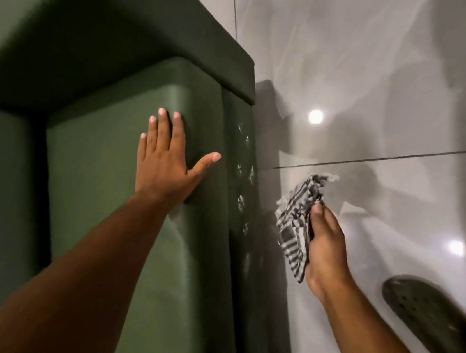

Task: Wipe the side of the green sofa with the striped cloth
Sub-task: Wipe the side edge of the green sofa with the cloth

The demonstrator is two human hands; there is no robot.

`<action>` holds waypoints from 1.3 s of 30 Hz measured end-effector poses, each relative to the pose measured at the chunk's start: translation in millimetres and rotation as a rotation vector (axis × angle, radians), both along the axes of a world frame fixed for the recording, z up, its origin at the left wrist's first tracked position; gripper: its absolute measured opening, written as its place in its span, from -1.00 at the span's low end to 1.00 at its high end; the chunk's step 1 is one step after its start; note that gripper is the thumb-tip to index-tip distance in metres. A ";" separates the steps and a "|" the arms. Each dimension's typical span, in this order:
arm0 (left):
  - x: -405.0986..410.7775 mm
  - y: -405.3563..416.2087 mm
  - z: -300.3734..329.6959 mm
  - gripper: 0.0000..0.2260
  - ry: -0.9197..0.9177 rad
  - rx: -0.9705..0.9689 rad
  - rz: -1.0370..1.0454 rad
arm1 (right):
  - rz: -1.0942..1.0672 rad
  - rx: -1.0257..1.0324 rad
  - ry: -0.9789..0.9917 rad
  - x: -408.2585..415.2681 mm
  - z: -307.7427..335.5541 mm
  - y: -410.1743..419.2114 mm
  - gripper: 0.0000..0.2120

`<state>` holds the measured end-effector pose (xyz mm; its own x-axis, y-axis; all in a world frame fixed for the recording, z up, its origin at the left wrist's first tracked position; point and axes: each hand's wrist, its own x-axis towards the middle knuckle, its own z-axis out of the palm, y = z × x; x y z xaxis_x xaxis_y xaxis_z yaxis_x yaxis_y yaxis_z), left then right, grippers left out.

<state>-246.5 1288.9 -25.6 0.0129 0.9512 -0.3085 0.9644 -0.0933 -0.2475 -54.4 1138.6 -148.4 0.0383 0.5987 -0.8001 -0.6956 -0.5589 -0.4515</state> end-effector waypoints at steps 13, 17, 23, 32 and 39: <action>-29.7 -1.7 -50.1 -0.11 -0.065 0.323 -0.186 | 0.237 0.304 -0.303 -153.8 -63.7 35.7 -0.56; -33.3 -1.0 -57.6 -0.12 -0.129 0.366 -0.219 | 0.335 0.339 -0.468 -172.0 -95.3 38.0 -0.36; -32.9 -1.7 -61.6 -0.14 -0.165 0.411 -0.210 | 0.299 0.386 -0.516 -168.3 -119.2 95.6 -0.47; -32.5 -1.8 -65.9 -0.23 -0.198 0.451 -0.217 | 0.198 0.487 -0.453 -152.3 -140.1 244.8 -0.37; -20.7 -3.9 -55.3 -0.22 -0.152 0.404 -0.176 | 0.262 0.655 -0.526 -159.9 -126.8 102.2 -0.50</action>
